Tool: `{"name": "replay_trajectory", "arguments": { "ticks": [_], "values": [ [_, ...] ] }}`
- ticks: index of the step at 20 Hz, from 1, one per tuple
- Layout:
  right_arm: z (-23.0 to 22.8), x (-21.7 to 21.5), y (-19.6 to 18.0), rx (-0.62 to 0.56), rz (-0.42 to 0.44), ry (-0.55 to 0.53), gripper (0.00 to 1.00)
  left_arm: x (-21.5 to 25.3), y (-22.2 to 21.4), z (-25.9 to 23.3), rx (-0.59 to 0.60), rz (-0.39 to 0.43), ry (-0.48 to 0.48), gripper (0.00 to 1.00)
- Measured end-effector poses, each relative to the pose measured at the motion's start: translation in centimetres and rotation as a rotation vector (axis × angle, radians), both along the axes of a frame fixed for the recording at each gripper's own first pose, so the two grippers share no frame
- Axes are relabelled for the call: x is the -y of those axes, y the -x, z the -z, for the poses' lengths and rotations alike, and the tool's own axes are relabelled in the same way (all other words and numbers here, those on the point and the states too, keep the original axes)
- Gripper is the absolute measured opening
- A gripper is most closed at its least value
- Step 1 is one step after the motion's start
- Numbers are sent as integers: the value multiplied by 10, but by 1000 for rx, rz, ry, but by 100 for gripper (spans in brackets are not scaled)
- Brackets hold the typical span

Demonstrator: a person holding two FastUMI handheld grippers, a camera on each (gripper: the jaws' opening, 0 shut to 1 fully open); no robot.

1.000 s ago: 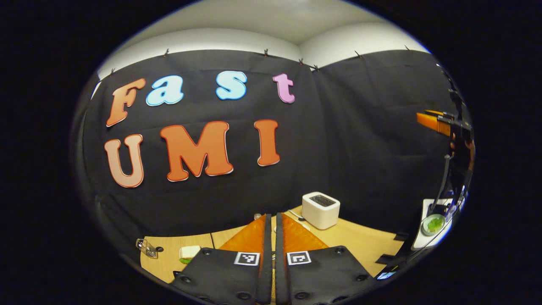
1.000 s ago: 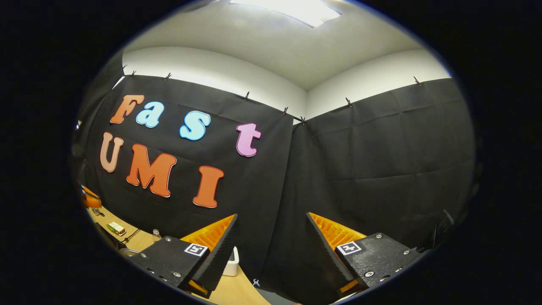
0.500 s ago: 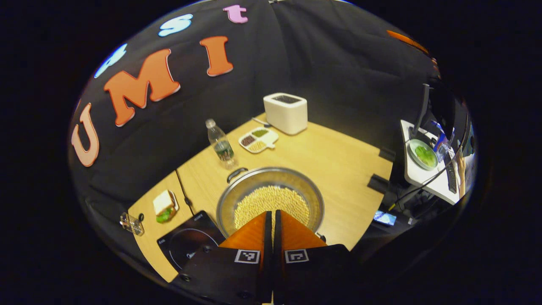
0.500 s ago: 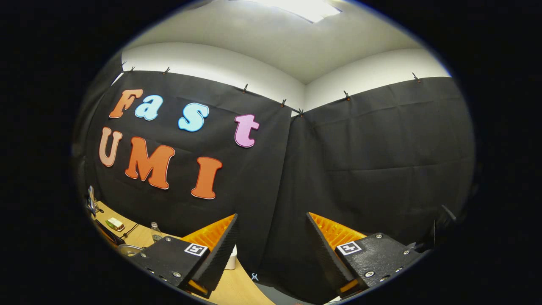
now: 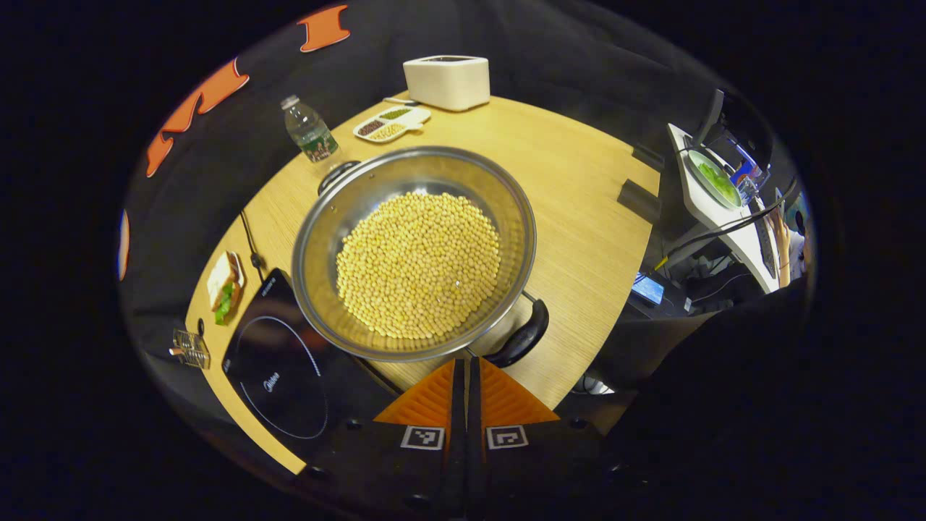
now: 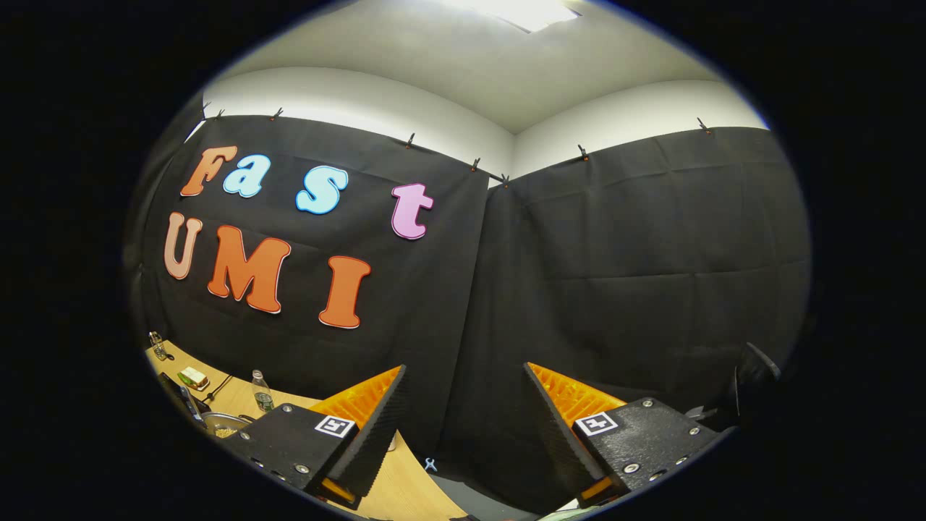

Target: First push the handle of the pot to place it horizontally, then grasp the pot with both hands and set it on the induction cooktop.

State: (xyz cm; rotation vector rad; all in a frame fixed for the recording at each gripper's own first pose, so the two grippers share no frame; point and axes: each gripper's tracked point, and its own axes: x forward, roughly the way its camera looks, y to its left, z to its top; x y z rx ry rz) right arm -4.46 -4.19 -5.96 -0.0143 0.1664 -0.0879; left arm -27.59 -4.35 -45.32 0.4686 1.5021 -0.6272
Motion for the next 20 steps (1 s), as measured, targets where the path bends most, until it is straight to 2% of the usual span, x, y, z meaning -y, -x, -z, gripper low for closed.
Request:
{"name": "replay_trajectory", "arguments": {
  "ticks": [4,6,8,12,16,20],
  "values": [
    [2,10,6,-10,18,5,97,-20,14,18,-62,7,-70,8],
    [6,13,7,-20,26,1,95,-18,13,30,-72,5,-66,8],
    [9,14,8,-32,32,-3,95,-16,6,40,-57,54,-69,8],
    [10,18,11,-38,38,2,95,-16,2,54,-54,204,-103,7],
    [16,23,18,-51,47,10,95,-6,8,61,-69,230,-91,6],
    [25,26,20,-75,57,-4,95,10,12,61,-92,213,-47,8]
  ]
}}
